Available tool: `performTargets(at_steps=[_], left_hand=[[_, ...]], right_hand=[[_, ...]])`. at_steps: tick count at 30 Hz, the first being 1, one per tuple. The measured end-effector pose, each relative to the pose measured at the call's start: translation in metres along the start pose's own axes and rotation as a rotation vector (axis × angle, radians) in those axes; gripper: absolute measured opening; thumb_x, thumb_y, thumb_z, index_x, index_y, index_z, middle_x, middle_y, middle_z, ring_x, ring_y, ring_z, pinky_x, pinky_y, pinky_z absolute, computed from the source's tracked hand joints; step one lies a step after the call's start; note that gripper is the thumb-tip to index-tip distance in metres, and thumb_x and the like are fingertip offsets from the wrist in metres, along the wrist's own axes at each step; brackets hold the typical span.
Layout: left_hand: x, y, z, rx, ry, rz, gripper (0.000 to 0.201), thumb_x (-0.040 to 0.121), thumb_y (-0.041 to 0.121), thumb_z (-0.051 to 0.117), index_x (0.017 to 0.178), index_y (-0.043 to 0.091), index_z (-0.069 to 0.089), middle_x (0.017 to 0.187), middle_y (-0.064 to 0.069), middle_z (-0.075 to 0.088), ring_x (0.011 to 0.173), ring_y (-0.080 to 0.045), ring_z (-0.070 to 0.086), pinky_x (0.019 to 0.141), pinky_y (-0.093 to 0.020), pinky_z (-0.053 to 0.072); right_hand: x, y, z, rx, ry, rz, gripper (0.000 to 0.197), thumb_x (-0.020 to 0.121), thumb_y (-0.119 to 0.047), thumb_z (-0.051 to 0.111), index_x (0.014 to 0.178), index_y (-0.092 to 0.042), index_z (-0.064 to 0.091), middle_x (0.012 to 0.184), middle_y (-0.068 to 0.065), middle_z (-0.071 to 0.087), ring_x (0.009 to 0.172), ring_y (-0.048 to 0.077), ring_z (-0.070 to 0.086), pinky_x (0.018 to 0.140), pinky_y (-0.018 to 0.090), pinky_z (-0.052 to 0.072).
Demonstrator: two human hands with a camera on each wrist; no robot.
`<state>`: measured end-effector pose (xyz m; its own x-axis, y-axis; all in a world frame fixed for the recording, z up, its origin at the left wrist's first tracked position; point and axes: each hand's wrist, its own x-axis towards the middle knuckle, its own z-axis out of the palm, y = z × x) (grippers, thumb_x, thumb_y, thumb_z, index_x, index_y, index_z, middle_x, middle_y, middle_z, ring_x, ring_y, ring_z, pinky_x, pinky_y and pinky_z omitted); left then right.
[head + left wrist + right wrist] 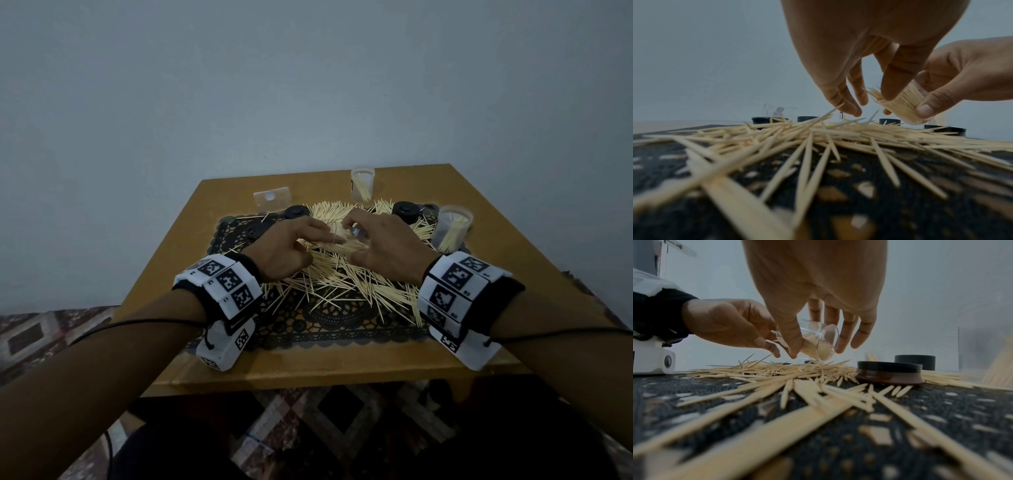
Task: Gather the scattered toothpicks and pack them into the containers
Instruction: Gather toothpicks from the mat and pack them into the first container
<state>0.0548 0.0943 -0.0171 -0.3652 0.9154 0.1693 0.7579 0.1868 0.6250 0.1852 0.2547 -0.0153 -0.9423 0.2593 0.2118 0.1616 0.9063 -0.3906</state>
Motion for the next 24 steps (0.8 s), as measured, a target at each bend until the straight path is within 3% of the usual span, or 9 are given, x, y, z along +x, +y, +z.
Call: performTargets(at_steps=[2,7,10,11,13,16,21,24], left_hand=[[0.0003,0.0011,0.0009,0.009,0.019,0.005,0.056,0.076,-0.015,0.054,0.113,0.023,0.070,0.121,0.004,0.057,0.109,-0.009,0.054,0.086,-0.023,0.049],[-0.0008,0.0050,-0.0007,-0.025,0.292,-0.005,0.026,0.078,-0.012,0.058,0.093,0.009,0.059,0.096,-0.007,0.063,0.087,-0.019,0.062,0.068,-0.011,0.049],[0.0001,0.0073,-0.0016,0.111,0.321,-0.055,0.016,0.081,-0.005,0.060,0.079,0.010,0.061,0.086,-0.008,0.065,0.075,-0.014,0.057,0.064,-0.007,0.045],[0.0004,0.0081,-0.0017,0.160,0.291,-0.067,0.020,0.081,-0.005,0.060,0.073,0.013,0.064,0.084,-0.006,0.066,0.074,-0.012,0.057,0.067,-0.011,0.047],[0.0014,0.0084,-0.0005,0.210,0.220,-0.076,0.030,0.077,-0.009,0.057,0.067,0.016,0.069,0.082,-0.002,0.066,0.079,-0.014,0.059,0.077,-0.029,0.051],[0.0015,0.0095,0.0024,0.251,0.111,-0.081,0.040,0.072,-0.015,0.050,0.083,0.017,0.072,0.096,-0.004,0.061,0.090,-0.018,0.057,0.078,-0.032,0.048],[0.0023,0.0079,0.0021,0.261,0.223,-0.113,0.035,0.075,-0.015,0.048,0.087,0.012,0.066,0.098,-0.005,0.061,0.092,-0.019,0.055,0.077,-0.029,0.043],[0.0036,0.0069,0.0029,0.348,0.130,-0.151,0.042,0.077,-0.012,0.048,0.104,0.012,0.070,0.110,-0.009,0.058,0.098,-0.023,0.054,0.080,-0.031,0.043]], right_hand=[[-0.0003,-0.0006,-0.0004,0.005,-0.002,-0.002,0.047,0.078,-0.022,0.077,0.119,-0.017,0.054,0.107,0.011,0.067,0.090,0.028,0.061,0.078,0.042,0.053],[0.0009,0.0014,-0.0003,-0.007,0.021,0.047,0.046,0.078,-0.023,0.077,0.118,-0.017,0.053,0.110,0.010,0.066,0.093,0.028,0.061,0.080,0.044,0.054],[0.0012,0.0027,-0.0009,-0.017,0.033,0.059,0.045,0.079,-0.024,0.076,0.118,-0.017,0.053,0.110,0.009,0.066,0.097,0.029,0.060,0.082,0.044,0.052],[0.0012,0.0024,-0.0009,-0.016,0.034,0.058,0.045,0.079,-0.023,0.076,0.118,-0.017,0.053,0.110,0.010,0.066,0.097,0.029,0.060,0.082,0.044,0.052],[0.0009,0.0018,-0.0007,-0.012,0.028,0.049,0.045,0.079,-0.023,0.076,0.118,-0.017,0.053,0.110,0.010,0.066,0.095,0.028,0.060,0.081,0.043,0.053],[0.0004,0.0004,-0.0003,-0.006,0.017,0.031,0.045,0.079,-0.023,0.076,0.117,-0.017,0.053,0.109,0.010,0.066,0.091,0.027,0.059,0.079,0.042,0.053],[0.0003,0.0007,-0.0009,-0.011,0.023,0.028,0.043,0.079,-0.022,0.075,0.117,-0.016,0.053,0.109,0.009,0.065,0.090,0.027,0.059,0.078,0.041,0.053],[-0.0001,0.0001,-0.0007,-0.004,0.018,0.019,0.043,0.079,-0.023,0.075,0.116,-0.017,0.054,0.108,0.009,0.065,0.089,0.026,0.059,0.078,0.040,0.052]])
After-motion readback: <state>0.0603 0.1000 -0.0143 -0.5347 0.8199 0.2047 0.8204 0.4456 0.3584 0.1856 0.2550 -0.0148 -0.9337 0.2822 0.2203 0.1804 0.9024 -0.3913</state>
